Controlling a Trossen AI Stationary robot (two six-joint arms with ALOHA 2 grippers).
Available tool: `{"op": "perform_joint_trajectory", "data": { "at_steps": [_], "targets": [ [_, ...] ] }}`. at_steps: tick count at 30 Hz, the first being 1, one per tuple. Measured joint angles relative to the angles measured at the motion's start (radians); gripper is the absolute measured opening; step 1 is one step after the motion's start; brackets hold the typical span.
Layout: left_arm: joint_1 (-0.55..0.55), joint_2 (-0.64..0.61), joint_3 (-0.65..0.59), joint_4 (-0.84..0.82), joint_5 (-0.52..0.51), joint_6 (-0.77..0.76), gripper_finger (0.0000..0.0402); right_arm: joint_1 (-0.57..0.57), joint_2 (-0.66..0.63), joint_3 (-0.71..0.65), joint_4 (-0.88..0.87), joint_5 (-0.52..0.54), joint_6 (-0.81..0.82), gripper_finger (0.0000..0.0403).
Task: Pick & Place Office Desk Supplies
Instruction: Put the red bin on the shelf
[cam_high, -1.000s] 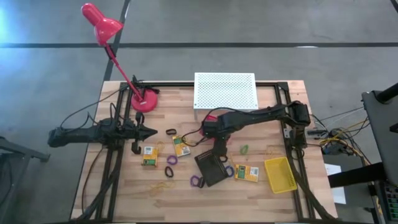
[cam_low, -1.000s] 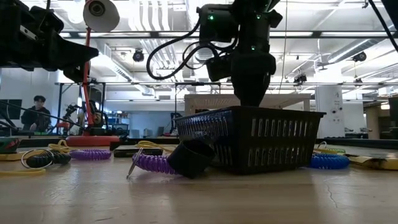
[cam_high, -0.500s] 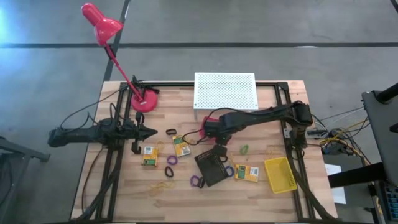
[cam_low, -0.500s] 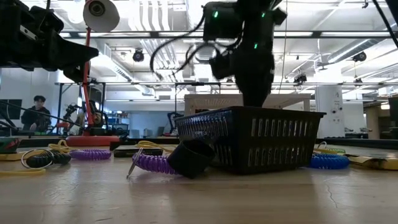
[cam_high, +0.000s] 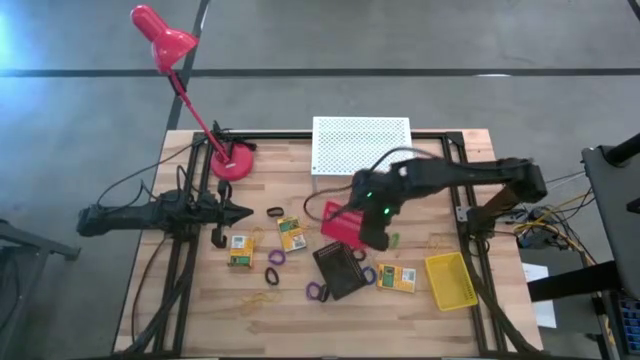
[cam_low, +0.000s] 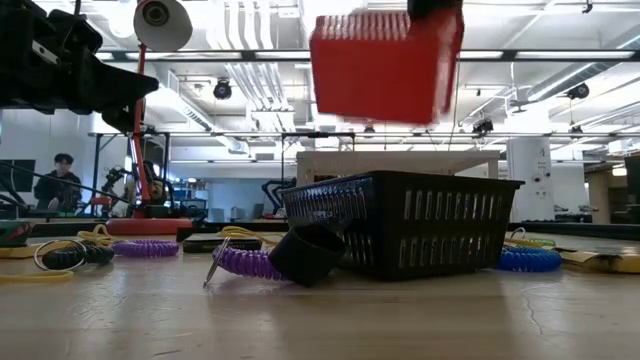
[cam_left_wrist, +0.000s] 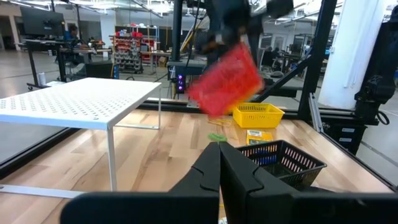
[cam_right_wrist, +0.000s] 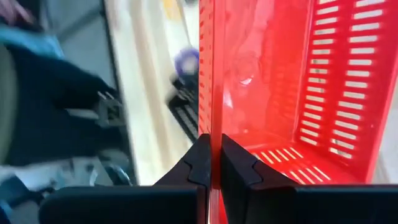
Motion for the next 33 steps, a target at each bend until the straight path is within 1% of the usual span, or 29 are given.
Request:
{"op": "perform_joint_trajectory", "data": {
  "at_steps": [2, 5, 7, 11, 13, 17, 22, 27, 30, 33],
  "targets": [
    [0.000, -0.001, 0.000, 0.001, 0.000, -0.005, 0.0001, -0.020, -0.018, 0.051, -0.020, 0.044, 0.038, 0.0013],
    [0.000, -0.001, 0.000, 0.001, 0.000, -0.007, 0.0001, -0.068, -0.012, 0.149, -0.098, 0.166, 0.079, 0.0013],
    [0.000, -0.001, 0.000, 0.000, 0.000, -0.009, 0.0001, -0.120, 0.003, 0.220, -0.181, 0.241, 0.118, 0.0013],
    [0.000, 0.000, 0.000, 0.001, 0.000, -0.034, 0.0001, -0.251, 0.063, 0.330, -0.323, 0.314, 0.197, 0.0013],
    [0.000, -0.001, 0.000, 0.000, 0.000, -0.034, 0.0001, -0.315, 0.098, 0.371, -0.383, 0.344, 0.198, 0.0013],
    [0.000, 0.000, 0.000, 0.000, 0.000, -0.034, 0.0001, -0.431, 0.169, 0.432, -0.471, 0.352, 0.187, 0.0013],
    [0.000, 0.000, 0.000, 0.000, 0.000, -0.034, 0.0001, -0.528, 0.244, 0.466, -0.524, 0.351, 0.184, 0.0013],
    [0.000, 0.000, 0.000, 0.000, 0.000, -0.034, 0.0001, -0.585, 0.293, 0.461, -0.537, 0.400, 0.247, 0.0013],
    [0.000, 0.000, 0.000, 0.000, 0.000, -0.034, 0.0001, -0.601, 0.310, 0.454, -0.561, 0.448, 0.291, 0.0013],
    [0.001, 0.000, 0.000, 0.000, 0.000, -0.034, 0.0001, -0.602, 0.320, 0.453, -0.556, 0.473, 0.334, 0.0013]
  ]
}}
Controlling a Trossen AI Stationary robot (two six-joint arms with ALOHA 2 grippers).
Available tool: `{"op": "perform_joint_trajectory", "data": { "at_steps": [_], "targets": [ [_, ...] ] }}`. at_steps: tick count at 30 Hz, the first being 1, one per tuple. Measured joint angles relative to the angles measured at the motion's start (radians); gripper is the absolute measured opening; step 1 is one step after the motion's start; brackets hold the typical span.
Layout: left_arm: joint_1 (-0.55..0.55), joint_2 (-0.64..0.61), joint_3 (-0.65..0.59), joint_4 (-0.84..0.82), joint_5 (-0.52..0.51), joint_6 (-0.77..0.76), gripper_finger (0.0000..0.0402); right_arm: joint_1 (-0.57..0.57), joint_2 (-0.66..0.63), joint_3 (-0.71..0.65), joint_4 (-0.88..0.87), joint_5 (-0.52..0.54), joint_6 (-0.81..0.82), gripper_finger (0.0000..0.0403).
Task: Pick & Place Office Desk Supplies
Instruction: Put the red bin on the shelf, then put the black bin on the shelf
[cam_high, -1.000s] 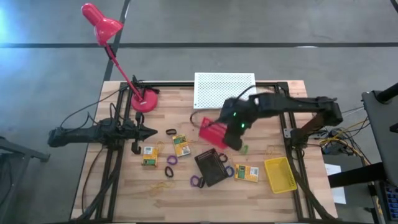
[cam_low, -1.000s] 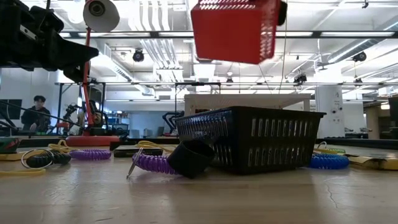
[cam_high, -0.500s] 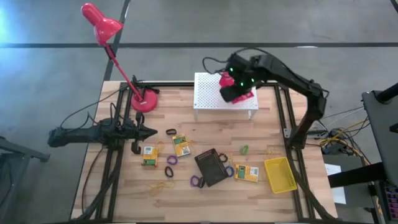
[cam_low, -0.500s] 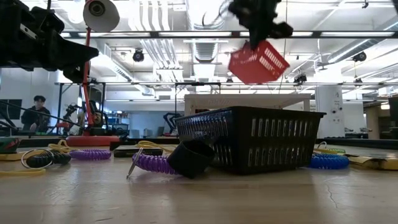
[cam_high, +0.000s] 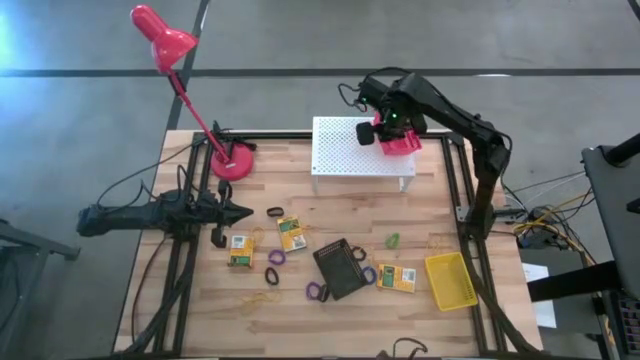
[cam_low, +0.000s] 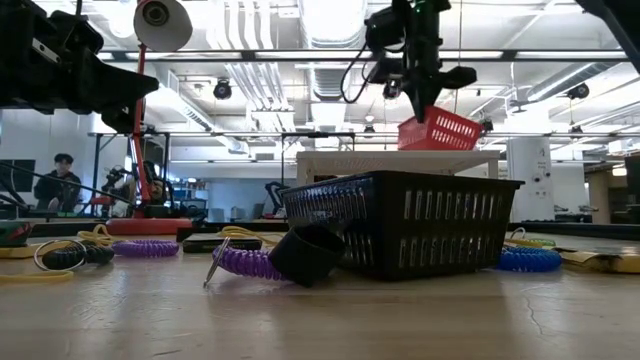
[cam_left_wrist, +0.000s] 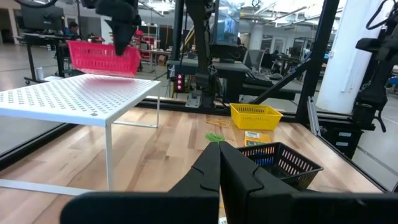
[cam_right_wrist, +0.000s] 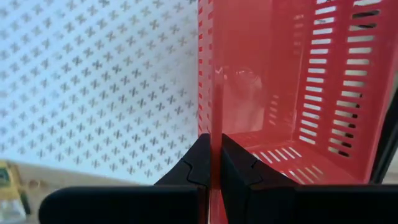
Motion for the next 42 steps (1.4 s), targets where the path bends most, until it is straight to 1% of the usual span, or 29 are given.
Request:
{"op": "perform_joint_trajectory", "data": {
  "at_steps": [4, 12, 14, 17, 23, 27, 29, 31, 33, 37, 38, 39, 42],
  "targets": [
    [0.000, 0.000, 0.000, 0.000, 0.000, 0.000, 0.0001, 0.000, 0.016, 0.000, 0.010, 0.031, 0.050, 0.0013],
    [0.000, 0.000, 0.000, 0.000, 0.000, 0.000, 0.0001, 0.000, 0.086, 0.000, 0.011, 0.034, 0.134, 0.0014],
    [0.000, 0.000, 0.000, 0.000, 0.000, 0.000, 0.0001, 0.000, 0.091, 0.000, 0.011, 0.034, 0.135, 0.0021],
    [0.000, 0.000, 0.000, 0.000, 0.000, 0.000, 0.0001, 0.000, 0.091, 0.000, 0.017, 0.031, 0.148, 0.0049],
    [0.000, 0.000, 0.000, 0.000, 0.000, 0.000, 0.0001, 0.002, 0.049, -0.001, 0.047, 0.031, 0.150, 0.0127],
    [-0.001, 0.000, 0.000, 0.000, 0.000, -0.012, 0.0001, 0.007, 0.004, -0.001, 0.084, 0.031, 0.111, 0.0170],
    [-0.001, 0.000, 0.000, 0.000, 0.000, -0.063, 0.0001, 0.014, -0.034, 0.000, 0.093, 0.027, 0.087, 0.0186],
    [-0.001, 0.000, 0.000, 0.005, 0.000, -0.162, 0.0001, 0.029, -0.072, 0.003, 0.092, 0.028, 0.058, 0.0196],
    [-0.001, 0.000, 0.000, 0.020, 0.000, -0.316, 0.0001, 0.052, -0.109, 0.005, 0.092, 0.031, 0.028, 0.0201],
    [-0.001, 0.000, 0.000, 0.073, 0.000, -0.685, 0.0001, 0.117, -0.198, 0.002, 0.093, 0.030, -0.058, 0.0202],
    [-0.001, 0.000, 0.000, 0.087, -0.003, -0.729, 0.0001, 0.136, -0.219, -0.001, 0.092, 0.031, -0.084, 0.0201],
    [-0.001, 0.000, 0.000, 0.100, -0.018, -0.743, 0.0001, 0.159, -0.237, -0.002, 0.092, 0.035, -0.109, 0.0200],
    [-0.001, 0.001, 0.000, 0.118, -0.097, -0.765, 0.0001, 0.234, -0.293, -0.015, 0.092, 0.093, -0.141, 0.0197]
  ]
}}
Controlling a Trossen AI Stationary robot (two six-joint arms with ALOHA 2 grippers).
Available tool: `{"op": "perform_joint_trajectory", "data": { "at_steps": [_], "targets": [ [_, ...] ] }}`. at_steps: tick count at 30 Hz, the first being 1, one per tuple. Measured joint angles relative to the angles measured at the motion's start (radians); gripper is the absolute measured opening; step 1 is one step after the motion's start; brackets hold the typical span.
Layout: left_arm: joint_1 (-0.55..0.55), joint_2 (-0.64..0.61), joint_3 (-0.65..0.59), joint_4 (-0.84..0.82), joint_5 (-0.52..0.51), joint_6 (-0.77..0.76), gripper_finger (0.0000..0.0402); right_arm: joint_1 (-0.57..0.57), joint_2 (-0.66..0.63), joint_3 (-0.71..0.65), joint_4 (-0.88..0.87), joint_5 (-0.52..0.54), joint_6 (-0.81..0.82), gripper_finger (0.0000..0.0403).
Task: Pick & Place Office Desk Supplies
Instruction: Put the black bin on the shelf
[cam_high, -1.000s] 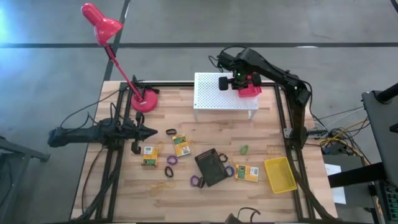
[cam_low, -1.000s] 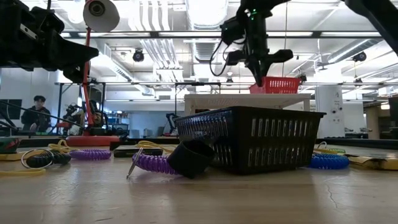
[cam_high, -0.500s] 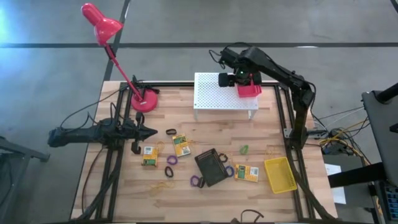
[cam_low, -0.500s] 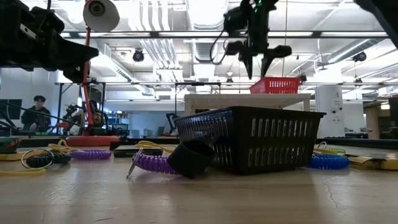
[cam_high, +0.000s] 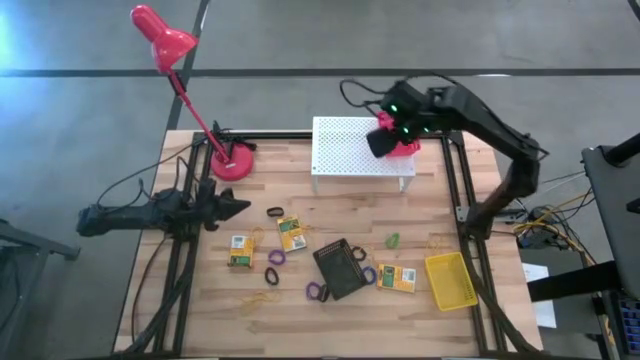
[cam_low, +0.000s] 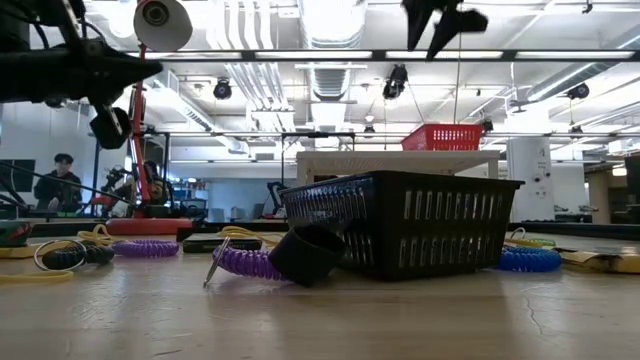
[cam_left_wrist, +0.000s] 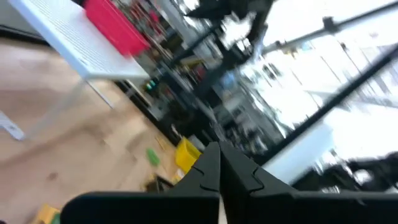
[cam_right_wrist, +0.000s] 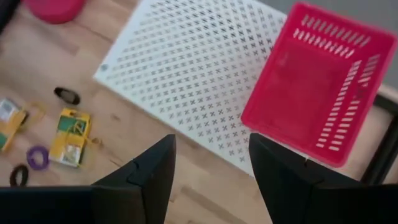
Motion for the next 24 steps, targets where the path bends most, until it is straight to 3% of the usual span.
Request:
{"op": "perform_joint_trajectory", "data": {
  "at_steps": [6, 12, 18, 24],
  "targets": [
    [0.000, 0.077, 0.014, 0.044, -0.078, -0.040, 0.0001, 0.179, -0.099, -0.066, -0.006, 0.152, 0.011, 0.0191],
    [0.000, 0.351, 0.175, -0.038, -0.058, -0.029, 0.0001, 0.343, -0.194, -0.218, -0.004, 0.170, 0.057, 0.0190],
    [0.000, 0.756, 0.487, -0.317, 0.070, 0.017, 0.0008, 0.480, -0.283, -0.375, -0.005, 0.170, 0.215, 0.0189],
    [0.000, 1.171, 0.866, -0.649, 0.216, 0.145, 0.0061, 0.627, -0.358, -0.469, -0.003, 0.173, 0.356, 0.0189]
  ]
}}
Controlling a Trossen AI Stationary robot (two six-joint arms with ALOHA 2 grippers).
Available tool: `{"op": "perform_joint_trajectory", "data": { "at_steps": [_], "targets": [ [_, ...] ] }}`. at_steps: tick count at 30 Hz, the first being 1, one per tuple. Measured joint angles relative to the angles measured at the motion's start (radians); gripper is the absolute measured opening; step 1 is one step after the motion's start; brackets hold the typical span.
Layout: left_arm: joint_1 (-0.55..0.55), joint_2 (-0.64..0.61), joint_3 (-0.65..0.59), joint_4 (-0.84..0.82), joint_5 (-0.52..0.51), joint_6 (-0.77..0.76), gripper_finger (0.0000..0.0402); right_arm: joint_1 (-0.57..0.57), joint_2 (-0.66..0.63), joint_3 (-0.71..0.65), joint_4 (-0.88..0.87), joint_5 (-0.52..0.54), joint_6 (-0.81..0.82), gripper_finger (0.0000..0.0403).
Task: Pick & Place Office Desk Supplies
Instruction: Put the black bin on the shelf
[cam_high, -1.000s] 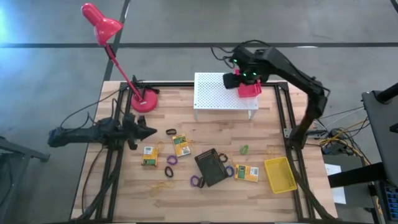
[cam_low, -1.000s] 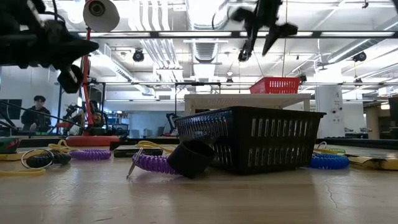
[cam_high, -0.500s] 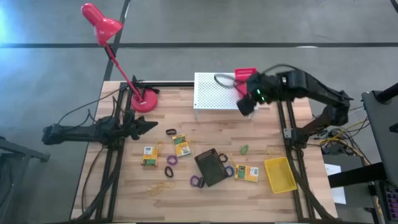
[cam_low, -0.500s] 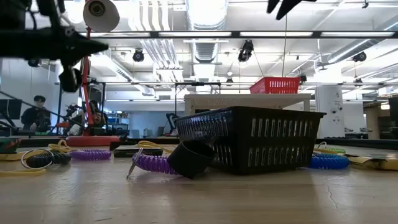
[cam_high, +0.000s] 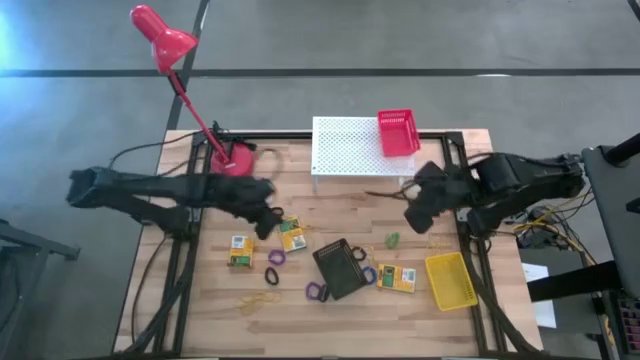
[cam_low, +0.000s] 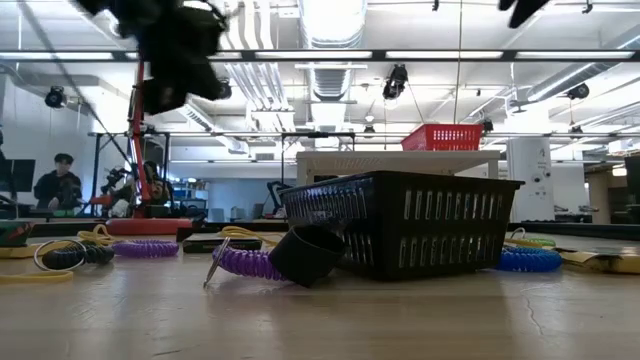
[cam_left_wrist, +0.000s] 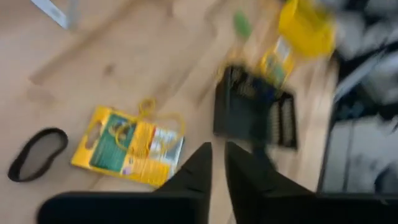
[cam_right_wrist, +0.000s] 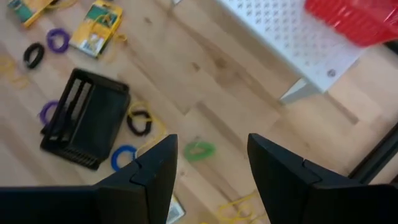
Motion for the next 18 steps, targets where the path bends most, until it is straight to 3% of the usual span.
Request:
{"op": "perform_joint_trajectory", "data": {
  "at_steps": [7, 12, 18],
  "targets": [
    [-0.008, 0.349, 0.345, -0.050, 0.149, 0.080, 0.0135, 0.133, -0.052, -0.064, 0.000, 0.080, 0.077, 0.0185],
    [-0.034, 0.524, 0.510, -0.097, 0.140, 0.112, 0.0163, 0.180, -0.060, -0.067, 0.000, 0.135, 0.062, 0.0182],
    [-0.061, 0.665, 0.592, -0.138, 0.040, 0.108, 0.0171, 0.192, -0.064, -0.064, 0.000, 0.166, -0.012, 0.0181]
  ]
}}
